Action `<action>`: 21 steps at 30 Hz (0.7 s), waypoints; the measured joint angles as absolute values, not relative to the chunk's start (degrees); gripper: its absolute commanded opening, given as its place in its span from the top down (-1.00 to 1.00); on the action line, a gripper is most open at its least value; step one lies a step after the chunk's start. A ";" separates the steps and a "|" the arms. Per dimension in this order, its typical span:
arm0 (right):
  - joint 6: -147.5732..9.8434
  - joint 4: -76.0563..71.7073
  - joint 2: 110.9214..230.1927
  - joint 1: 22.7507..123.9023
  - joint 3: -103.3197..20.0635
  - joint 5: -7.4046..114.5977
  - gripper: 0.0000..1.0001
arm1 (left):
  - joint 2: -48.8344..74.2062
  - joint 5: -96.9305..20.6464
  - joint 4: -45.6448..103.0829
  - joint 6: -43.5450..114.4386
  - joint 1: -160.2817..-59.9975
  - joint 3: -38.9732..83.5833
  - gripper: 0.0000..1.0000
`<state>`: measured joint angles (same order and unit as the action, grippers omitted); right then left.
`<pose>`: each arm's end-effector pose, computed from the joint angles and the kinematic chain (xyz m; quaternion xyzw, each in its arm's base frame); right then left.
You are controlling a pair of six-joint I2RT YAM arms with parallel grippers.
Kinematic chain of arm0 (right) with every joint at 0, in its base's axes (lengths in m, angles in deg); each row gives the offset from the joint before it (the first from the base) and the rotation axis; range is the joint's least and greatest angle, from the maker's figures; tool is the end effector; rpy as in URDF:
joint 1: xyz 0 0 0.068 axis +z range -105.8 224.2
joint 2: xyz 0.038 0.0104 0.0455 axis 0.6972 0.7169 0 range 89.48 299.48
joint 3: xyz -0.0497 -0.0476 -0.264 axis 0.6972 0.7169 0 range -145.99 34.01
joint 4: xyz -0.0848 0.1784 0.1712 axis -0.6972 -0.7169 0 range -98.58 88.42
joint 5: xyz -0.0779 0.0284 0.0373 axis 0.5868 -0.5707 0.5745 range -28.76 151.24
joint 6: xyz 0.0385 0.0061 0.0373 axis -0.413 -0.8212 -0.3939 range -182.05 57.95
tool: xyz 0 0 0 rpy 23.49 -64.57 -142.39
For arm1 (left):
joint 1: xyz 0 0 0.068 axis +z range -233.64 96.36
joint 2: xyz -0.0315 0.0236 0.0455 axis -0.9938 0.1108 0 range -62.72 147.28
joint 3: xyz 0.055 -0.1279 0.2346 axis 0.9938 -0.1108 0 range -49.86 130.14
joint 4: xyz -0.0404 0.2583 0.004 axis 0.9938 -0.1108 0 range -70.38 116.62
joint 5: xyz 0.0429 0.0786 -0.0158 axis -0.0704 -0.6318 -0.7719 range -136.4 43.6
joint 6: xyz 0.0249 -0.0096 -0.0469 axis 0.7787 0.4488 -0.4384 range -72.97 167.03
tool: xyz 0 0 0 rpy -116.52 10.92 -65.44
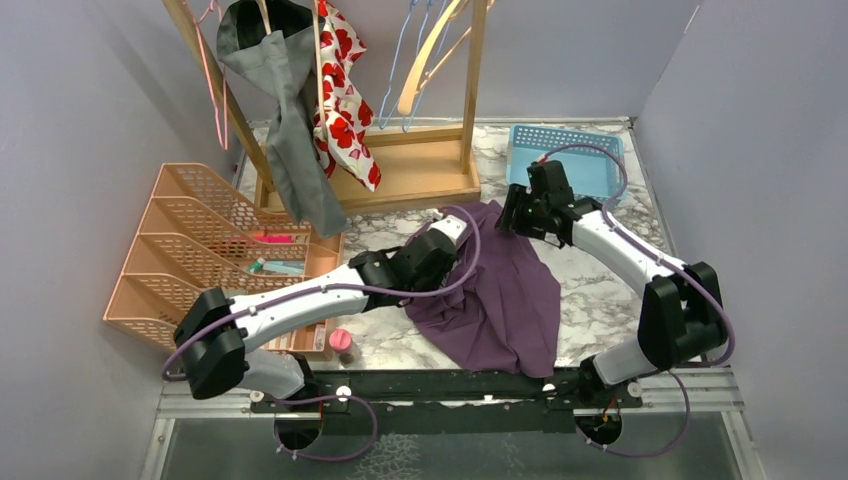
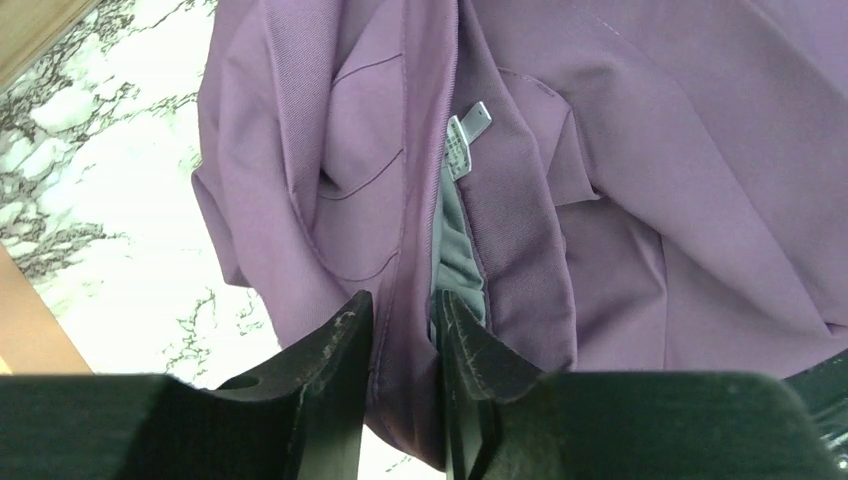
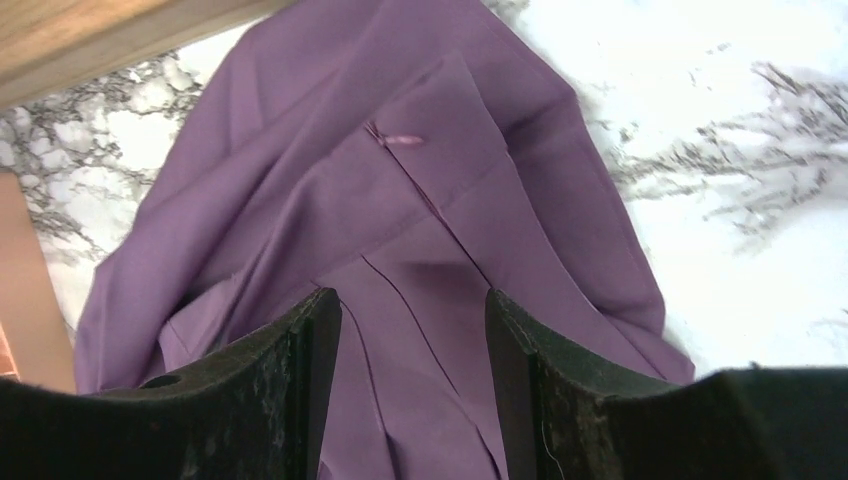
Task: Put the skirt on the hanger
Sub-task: Adjust the skirt at the center of the board.
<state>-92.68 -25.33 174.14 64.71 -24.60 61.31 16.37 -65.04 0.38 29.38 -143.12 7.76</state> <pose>0.2928 0.1095 0.2389 0.0831 0.9354 0.1477 0.3102 0.1583 -0.2462 0.2591 0.2740 0.8805 -0.1038 0.3725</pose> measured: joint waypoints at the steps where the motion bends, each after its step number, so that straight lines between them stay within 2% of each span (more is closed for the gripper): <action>1: -92.53 -24.98 174.95 64.73 -25.37 60.79 -0.21 | 15.08 -65.19 0.68 28.74 -143.12 6.93 0.49; 7: -92.55 -24.71 180.83 66.44 -33.06 61.34 -0.25 | 9.97 -65.56 2.23 25.49 -142.91 2.56 0.74; 15: -92.86 -26.81 188.30 72.03 -41.19 68.09 -0.25 | 8.44 -65.50 3.65 23.78 -142.88 -0.70 0.80; 18: -93.64 -29.59 190.36 72.80 -42.07 72.88 -0.19 | 7.95 -65.50 4.18 23.63 -142.82 -0.96 0.83; 21: -94.63 -32.85 190.73 72.91 -41.46 78.82 -0.05 | 7.67 -65.50 4.62 23.63 -142.62 -1.02 0.86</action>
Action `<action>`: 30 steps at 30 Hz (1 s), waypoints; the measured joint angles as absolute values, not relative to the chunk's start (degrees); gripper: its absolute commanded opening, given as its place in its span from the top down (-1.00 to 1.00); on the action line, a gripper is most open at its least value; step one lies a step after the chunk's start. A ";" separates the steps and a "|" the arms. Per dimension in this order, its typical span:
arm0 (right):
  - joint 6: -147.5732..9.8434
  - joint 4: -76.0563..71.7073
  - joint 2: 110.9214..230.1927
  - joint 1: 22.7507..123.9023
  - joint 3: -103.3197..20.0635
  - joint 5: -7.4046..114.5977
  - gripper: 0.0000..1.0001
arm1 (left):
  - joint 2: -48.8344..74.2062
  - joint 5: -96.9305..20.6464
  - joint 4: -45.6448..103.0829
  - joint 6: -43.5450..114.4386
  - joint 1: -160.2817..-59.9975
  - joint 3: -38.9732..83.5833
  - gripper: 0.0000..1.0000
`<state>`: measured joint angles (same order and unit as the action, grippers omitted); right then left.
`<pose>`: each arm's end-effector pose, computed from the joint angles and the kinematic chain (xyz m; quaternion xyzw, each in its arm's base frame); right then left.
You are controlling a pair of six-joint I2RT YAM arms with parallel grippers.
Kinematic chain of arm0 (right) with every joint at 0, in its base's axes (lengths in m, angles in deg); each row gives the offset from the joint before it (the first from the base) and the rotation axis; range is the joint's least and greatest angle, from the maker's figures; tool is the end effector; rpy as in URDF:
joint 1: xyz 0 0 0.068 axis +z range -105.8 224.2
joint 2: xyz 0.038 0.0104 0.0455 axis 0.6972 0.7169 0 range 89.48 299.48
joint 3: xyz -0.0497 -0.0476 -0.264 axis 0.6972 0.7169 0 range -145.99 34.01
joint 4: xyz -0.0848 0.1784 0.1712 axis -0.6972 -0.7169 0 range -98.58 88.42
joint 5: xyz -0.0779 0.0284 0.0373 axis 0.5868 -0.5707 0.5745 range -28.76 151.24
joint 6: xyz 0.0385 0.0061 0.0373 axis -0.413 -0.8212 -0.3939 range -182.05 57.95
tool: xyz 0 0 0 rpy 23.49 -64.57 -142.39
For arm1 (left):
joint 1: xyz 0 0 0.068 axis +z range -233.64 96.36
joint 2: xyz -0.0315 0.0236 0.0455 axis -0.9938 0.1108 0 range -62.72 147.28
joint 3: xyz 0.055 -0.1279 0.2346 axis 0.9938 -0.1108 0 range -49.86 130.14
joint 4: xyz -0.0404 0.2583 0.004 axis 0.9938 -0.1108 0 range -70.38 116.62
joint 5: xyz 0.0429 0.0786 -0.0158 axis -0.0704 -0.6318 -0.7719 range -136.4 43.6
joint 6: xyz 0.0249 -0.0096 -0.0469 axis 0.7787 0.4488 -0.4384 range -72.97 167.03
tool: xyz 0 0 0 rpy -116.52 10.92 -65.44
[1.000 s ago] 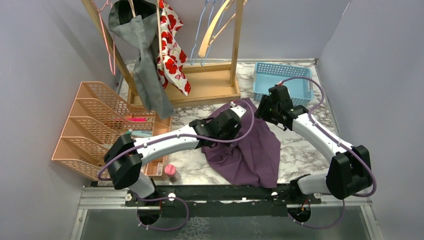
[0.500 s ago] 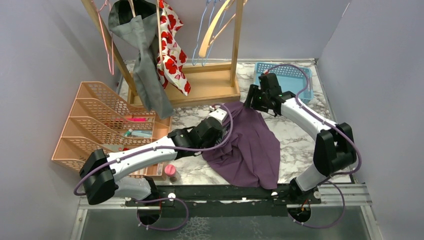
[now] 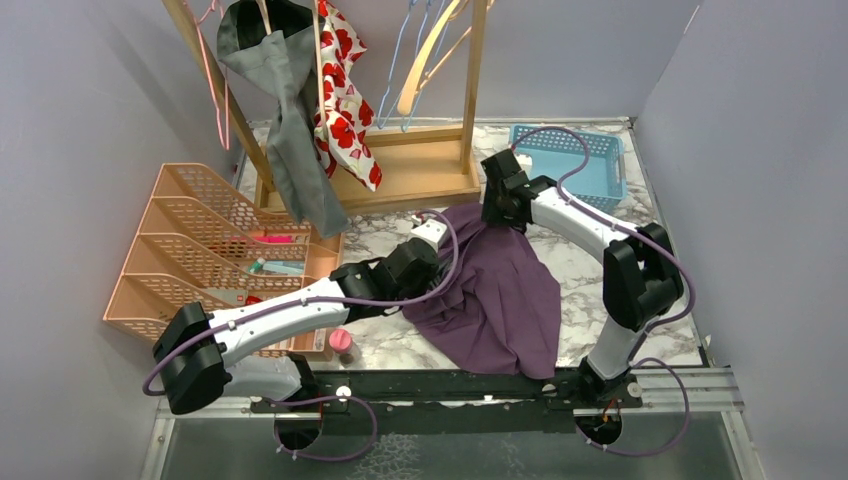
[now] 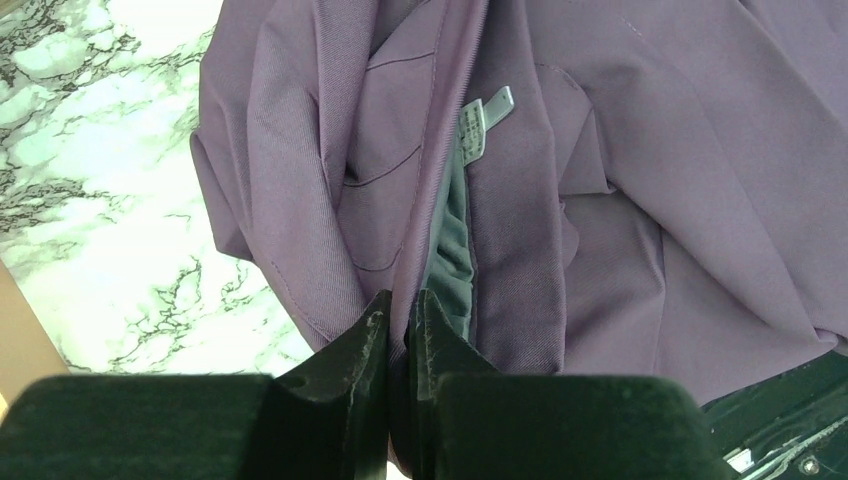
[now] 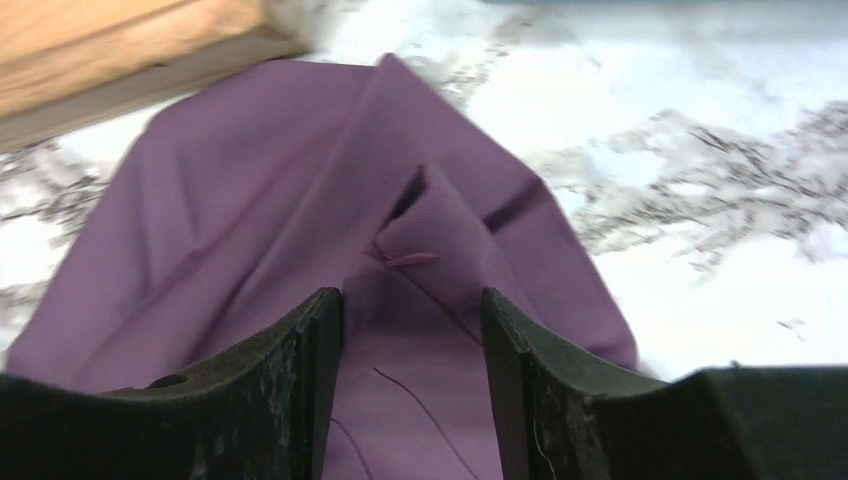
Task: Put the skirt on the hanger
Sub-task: Adjust the skirt at the center of the board.
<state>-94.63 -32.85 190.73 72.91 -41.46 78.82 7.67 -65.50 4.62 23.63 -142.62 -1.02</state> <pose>0.3357 0.1716 0.2293 0.0754 0.9457 0.0167 0.3158 0.1436 -0.2163 0.2538 0.2146 0.8828 -0.1414 0.3931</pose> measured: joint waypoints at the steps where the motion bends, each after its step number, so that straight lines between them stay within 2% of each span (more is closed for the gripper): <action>1: -94.96 -33.50 190.62 72.91 -41.17 80.53 0.01 | 7.65 -65.50 4.73 23.61 -142.56 -1.05 0.87; 6: -96.03 -35.25 189.26 73.02 -38.50 85.90 0.19 | 7.32 -65.50 5.60 23.45 -142.40 -1.64 0.89; 14: -96.01 -35.51 188.32 73.02 -37.17 84.44 0.24 | 5.94 -65.47 5.95 23.45 -141.77 -2.10 0.92; 18: -96.25 -35.56 188.35 73.02 -37.17 83.89 0.92 | 5.75 -65.47 5.95 23.37 -141.70 -2.16 1.00; 19: -96.49 -35.56 188.35 73.02 -37.17 83.87 0.97 | 5.70 -65.47 5.95 23.24 -141.57 -2.16 1.00; 25: -97.60 -36.01 186.38 73.02 -36.73 85.05 0.98 | 4.35 -65.65 5.80 23.08 -140.94 -1.75 1.00; 30: -95.81 -35.99 174.60 73.02 -36.71 86.62 0.99 | 3.08 -67.77 3.44 24.33 -140.06 4.44 1.00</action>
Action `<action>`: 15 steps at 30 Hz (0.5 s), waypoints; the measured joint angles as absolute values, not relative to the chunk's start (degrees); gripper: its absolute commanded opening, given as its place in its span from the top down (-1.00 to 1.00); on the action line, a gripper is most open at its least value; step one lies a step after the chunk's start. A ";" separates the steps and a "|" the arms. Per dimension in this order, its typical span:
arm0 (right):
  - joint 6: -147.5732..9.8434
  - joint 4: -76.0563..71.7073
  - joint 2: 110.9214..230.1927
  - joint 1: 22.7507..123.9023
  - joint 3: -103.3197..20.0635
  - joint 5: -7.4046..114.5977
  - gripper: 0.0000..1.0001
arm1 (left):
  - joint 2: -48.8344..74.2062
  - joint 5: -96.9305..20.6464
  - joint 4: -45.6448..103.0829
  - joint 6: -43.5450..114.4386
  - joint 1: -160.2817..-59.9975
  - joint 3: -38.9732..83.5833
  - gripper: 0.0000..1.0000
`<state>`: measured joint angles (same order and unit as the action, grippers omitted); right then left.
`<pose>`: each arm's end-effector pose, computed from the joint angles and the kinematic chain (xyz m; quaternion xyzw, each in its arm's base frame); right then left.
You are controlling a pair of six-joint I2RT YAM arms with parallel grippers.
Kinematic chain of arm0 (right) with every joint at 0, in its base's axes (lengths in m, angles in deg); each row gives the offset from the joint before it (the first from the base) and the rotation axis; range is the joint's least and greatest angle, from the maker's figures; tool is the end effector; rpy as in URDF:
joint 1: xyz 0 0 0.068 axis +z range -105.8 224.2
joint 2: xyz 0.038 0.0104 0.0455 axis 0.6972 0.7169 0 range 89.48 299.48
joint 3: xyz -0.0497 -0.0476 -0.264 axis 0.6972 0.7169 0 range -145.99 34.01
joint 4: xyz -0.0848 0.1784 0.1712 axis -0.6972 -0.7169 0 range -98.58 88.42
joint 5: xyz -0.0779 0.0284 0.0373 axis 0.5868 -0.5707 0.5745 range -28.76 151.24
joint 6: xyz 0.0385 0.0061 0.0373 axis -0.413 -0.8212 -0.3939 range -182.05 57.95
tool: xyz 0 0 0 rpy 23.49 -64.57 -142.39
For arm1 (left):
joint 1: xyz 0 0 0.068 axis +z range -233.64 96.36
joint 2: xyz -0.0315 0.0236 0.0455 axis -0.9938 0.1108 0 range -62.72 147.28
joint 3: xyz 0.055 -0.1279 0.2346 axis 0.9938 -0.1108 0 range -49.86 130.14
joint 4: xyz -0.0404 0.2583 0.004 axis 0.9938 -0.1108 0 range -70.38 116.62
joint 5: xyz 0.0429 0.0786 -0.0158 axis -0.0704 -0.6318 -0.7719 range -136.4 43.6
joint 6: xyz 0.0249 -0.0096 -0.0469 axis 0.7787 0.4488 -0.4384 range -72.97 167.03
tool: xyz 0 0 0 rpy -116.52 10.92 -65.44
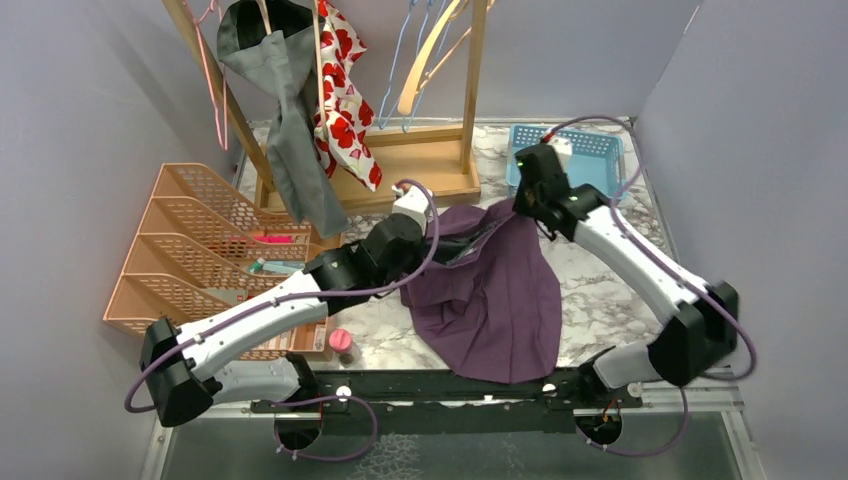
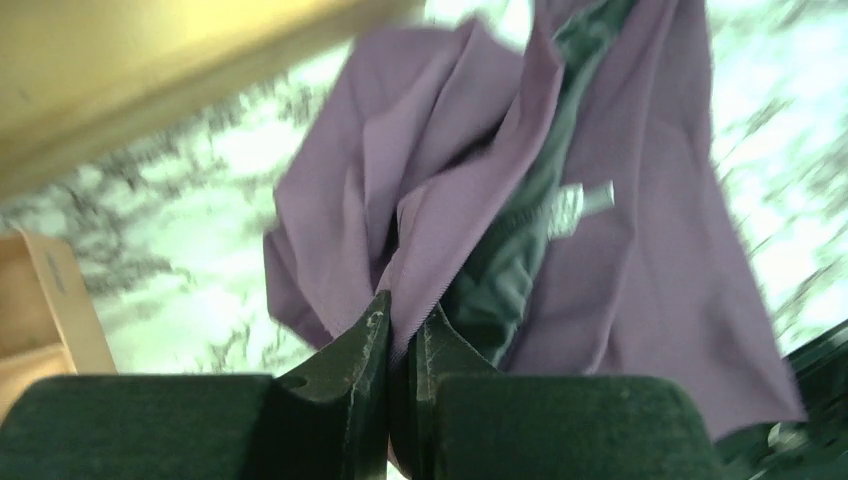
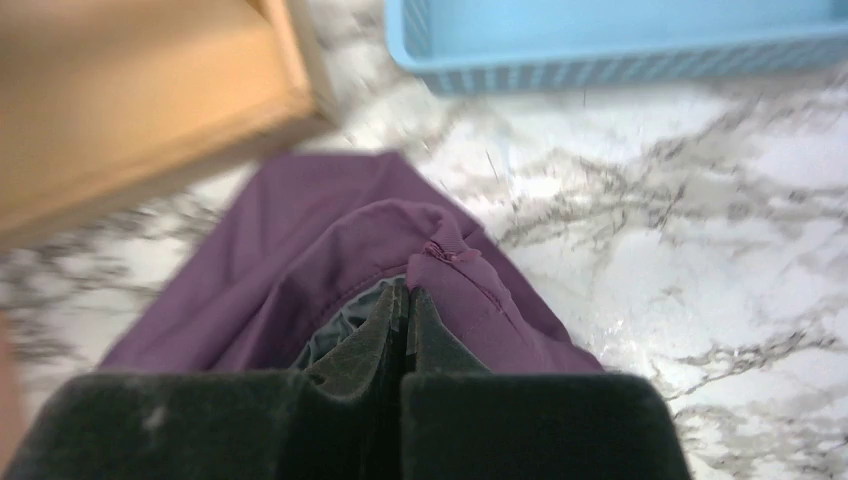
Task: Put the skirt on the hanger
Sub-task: Adjust the skirt at the center of the board.
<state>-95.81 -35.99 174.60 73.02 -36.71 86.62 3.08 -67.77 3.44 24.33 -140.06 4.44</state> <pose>0.2874 0.1407 0.2938 0.1166 0.9090 0.0024 0.4000 0.1501 -0.2028 0.3032 0.1701 0.8579 -0.1639 0.4563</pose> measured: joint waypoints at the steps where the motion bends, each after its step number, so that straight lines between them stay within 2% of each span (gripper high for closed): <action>1: -94.82 -35.93 171.19 73.02 -37.24 86.67 0.99 | 2.84 -68.64 2.69 24.72 -139.87 7.17 1.00; 8: -89.82 -34.11 156.78 73.02 -44.60 84.68 0.98 | 0.83 -74.59 2.15 27.72 -139.50 23.61 1.00; 12: -88.51 -34.27 152.68 73.02 -49.32 83.24 0.98 | 0.28 -78.37 1.99 29.60 -139.45 31.50 1.00; 15: -89.34 -36.76 151.76 73.02 -53.61 83.26 0.98 | -1.38 -80.60 2.12 30.19 -139.45 32.94 1.00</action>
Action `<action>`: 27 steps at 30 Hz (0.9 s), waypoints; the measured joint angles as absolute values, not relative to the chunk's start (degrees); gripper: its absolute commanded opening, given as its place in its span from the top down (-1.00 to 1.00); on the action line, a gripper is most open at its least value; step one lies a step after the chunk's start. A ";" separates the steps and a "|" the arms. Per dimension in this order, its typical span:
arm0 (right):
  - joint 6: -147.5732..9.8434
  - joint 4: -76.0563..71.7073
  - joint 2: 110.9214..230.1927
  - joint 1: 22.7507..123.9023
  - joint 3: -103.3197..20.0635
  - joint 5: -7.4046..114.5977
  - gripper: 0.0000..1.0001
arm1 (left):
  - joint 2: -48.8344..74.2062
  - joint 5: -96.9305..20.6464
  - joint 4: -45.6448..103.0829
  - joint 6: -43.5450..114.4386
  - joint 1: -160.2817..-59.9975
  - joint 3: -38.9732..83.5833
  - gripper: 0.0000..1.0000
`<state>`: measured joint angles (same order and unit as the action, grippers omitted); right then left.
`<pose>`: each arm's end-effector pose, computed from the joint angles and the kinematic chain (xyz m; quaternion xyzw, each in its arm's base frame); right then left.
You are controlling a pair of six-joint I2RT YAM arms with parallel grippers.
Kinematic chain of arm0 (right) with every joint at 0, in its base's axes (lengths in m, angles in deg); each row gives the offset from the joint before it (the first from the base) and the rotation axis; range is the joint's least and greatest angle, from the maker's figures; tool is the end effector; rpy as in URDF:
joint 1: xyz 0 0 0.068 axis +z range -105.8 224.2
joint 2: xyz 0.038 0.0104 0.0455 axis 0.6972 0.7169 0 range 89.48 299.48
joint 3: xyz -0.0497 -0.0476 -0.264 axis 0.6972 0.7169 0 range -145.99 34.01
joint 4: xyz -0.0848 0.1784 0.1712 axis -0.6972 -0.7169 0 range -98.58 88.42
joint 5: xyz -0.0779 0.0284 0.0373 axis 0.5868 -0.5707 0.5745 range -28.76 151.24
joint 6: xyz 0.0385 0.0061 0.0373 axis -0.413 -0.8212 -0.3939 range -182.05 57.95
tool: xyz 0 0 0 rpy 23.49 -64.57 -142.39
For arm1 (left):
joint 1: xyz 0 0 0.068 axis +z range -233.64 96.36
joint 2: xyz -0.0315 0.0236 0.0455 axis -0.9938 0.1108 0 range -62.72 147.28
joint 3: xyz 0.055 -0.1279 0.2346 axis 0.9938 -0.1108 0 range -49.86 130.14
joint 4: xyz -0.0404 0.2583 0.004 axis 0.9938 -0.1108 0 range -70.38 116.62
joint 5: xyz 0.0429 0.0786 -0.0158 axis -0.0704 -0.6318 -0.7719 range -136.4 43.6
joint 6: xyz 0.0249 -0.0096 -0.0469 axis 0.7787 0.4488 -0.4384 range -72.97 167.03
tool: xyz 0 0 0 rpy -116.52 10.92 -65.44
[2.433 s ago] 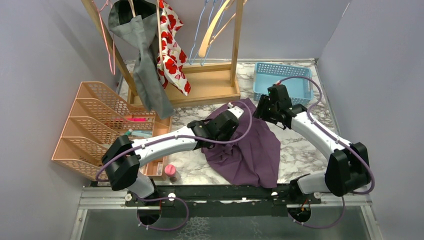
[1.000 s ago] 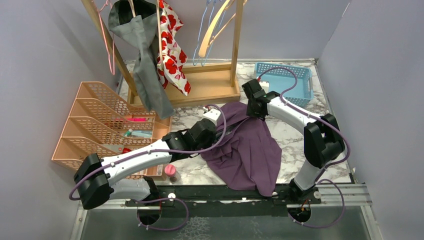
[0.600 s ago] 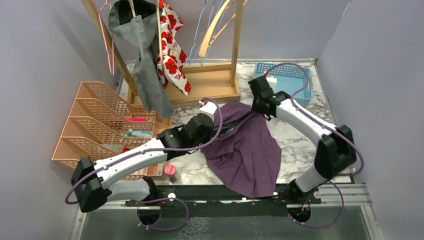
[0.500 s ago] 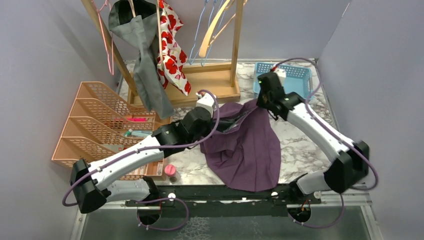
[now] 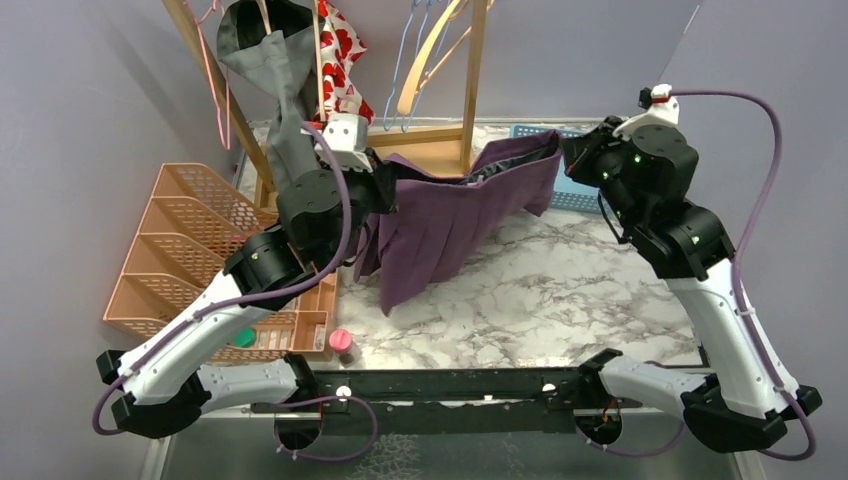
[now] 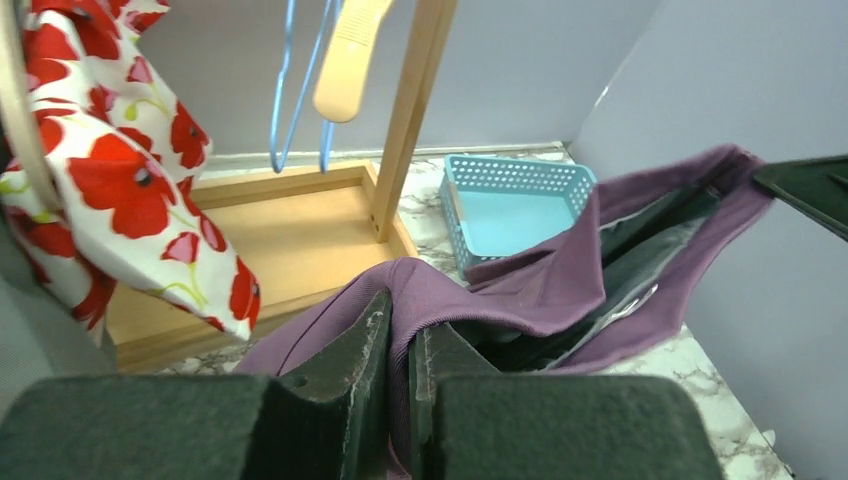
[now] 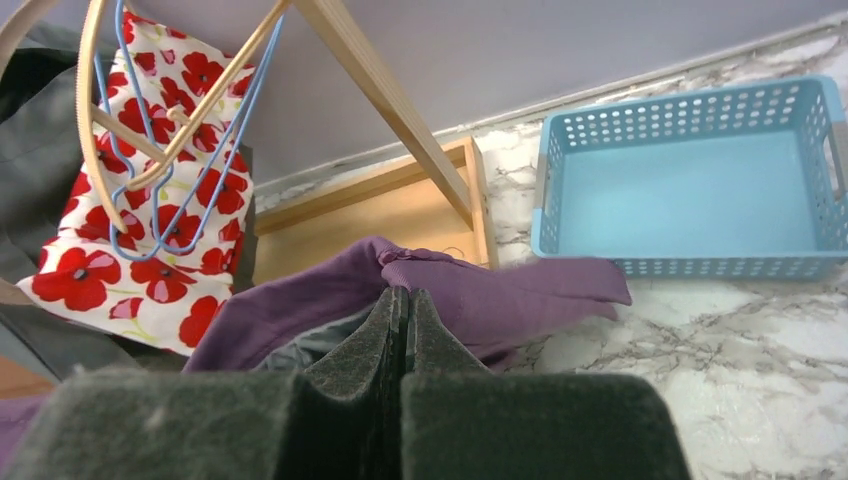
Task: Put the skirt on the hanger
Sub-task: Adjust the skirt at the center of the board.
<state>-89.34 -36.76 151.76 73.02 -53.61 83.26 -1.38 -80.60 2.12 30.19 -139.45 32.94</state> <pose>0.1802 0.0839 0.4879 0.1130 0.7527 0.1682 0.6265 0.1304 -0.1565 0.4851 0.0406 0.7213 -0.2177 0.6563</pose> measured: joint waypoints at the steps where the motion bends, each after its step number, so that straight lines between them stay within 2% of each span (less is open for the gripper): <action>1: -89.86 -37.74 151.52 73.02 -54.37 83.26 0.98 | -2.01 -81.25 2.02 30.16 -139.45 32.81 1.00; 7: -95.35 -43.71 147.63 73.04 -47.82 83.19 0.98 | -6.01 -82.92 1.51 27.52 -139.47 25.20 1.00; 12: -100.88 -43.18 143.60 73.13 -26.99 80.72 0.98 | -8.44 -81.36 2.04 22.01 -139.47 9.58 1.00; 17: -105.32 -39.49 148.33 73.13 -8.30 75.59 0.96 | -7.94 -76.86 6.23 16.74 -139.47 -8.17 1.00; 20: -107.04 -38.09 152.28 73.13 -4.49 72.88 0.62 | -7.35 -74.39 8.16 13.84 -139.45 -15.21 0.96; 24: -107.20 -36.36 154.31 73.13 -5.41 72.00 0.10 | -7.37 -73.15 9.60 12.09 -139.08 -17.70 0.53; 27: -106.30 -36.19 154.18 73.13 -7.10 71.83 -0.03 | -8.35 -73.19 10.30 11.61 -138.73 -17.66 0.26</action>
